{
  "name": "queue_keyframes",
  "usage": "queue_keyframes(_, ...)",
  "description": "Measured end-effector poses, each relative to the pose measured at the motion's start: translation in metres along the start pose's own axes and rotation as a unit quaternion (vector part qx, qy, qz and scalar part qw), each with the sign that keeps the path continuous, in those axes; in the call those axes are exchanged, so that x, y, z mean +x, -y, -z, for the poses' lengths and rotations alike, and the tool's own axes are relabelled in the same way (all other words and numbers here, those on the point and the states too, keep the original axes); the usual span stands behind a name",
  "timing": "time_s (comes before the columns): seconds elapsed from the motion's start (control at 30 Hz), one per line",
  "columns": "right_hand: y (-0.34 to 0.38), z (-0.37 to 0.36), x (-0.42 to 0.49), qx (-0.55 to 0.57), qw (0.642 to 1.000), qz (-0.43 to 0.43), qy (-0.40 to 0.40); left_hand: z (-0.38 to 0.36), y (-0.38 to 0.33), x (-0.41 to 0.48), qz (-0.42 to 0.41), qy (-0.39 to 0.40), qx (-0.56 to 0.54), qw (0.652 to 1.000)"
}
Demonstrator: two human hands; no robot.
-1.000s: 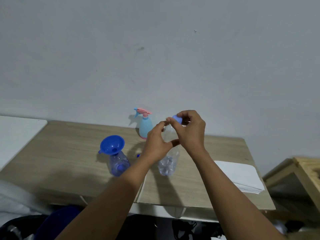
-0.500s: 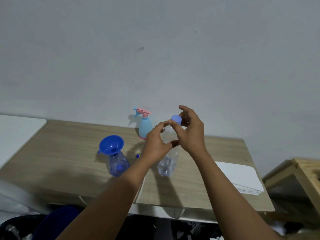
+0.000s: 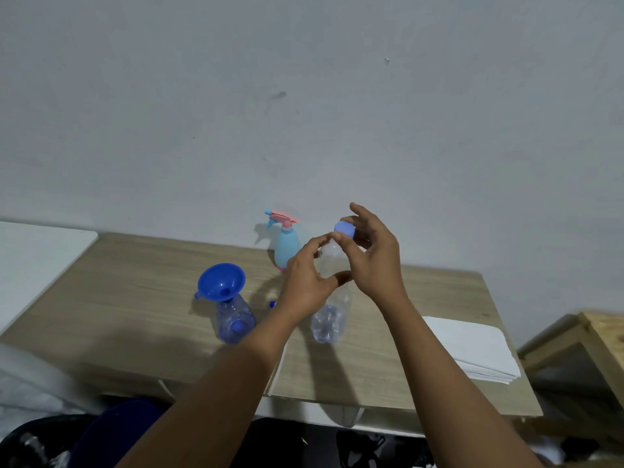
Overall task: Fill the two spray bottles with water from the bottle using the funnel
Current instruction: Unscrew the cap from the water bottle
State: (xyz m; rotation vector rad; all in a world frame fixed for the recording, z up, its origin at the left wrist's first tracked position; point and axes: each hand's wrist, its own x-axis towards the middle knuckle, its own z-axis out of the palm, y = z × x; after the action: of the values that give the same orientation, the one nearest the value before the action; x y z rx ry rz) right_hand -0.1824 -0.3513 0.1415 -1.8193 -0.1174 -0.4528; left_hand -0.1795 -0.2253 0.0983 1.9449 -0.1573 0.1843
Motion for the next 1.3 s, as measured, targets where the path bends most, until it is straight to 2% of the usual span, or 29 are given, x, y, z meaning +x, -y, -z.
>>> queue_keyframes(0.1,0.000,0.007,-0.001,-0.017,0.999,0.010,0.038,0.001,0.001,0.001,-0.005,0.010,-0.002,1.000)
queue_keyframes(0.23,0.004,0.007,0.003,-0.033,0.999,0.007,0.005,-0.003,0.003,0.000,0.003,0.009,-0.008,1.000)
queue_keyframes(0.37,0.002,0.003,-0.001,-0.022,1.000,0.013,0.017,0.000,0.003,0.002,0.008,0.006,-0.006,1.000)
queue_keyframes(0.6,0.001,0.003,0.007,-0.033,0.999,0.021,-0.007,-0.002,0.003,0.004,0.006,0.005,-0.008,1.000)
queue_keyframes(0.67,0.004,0.008,0.011,-0.001,0.999,0.010,-0.051,-0.003,0.003,0.004,0.000,0.004,-0.010,1.000)
queue_keyframes(0.73,-0.009,0.014,0.008,0.050,0.990,-0.026,-0.131,-0.004,0.005,0.004,-0.007,-0.001,-0.009,1.000)
queue_keyframes(0.8,-0.045,0.020,-0.010,0.044,0.978,-0.091,-0.183,-0.004,0.006,0.004,-0.009,-0.002,-0.011,1.000)
queue_keyframes(0.83,-0.072,0.021,-0.026,0.016,0.973,-0.138,-0.182,-0.003,0.007,0.004,-0.012,-0.002,-0.013,1.000)
queue_keyframes(0.93,-0.141,0.018,-0.088,-0.096,0.956,-0.266,-0.075,-0.003,0.008,0.004,-0.013,-0.001,-0.015,1.000)
queue_keyframes(1.03,-0.172,0.012,-0.135,-0.135,0.936,-0.323,0.016,-0.003,0.007,0.004,-0.007,0.002,-0.016,1.000)
queue_keyframes(1.2,-0.202,0.004,-0.162,-0.229,0.930,-0.274,0.091,-0.003,0.007,0.004,-0.002,0.006,-0.016,1.000)
queue_keyframes(1.3,-0.197,0.005,-0.160,-0.239,0.939,-0.222,0.108,-0.003,0.007,0.002,-0.002,0.009,-0.018,1.000)
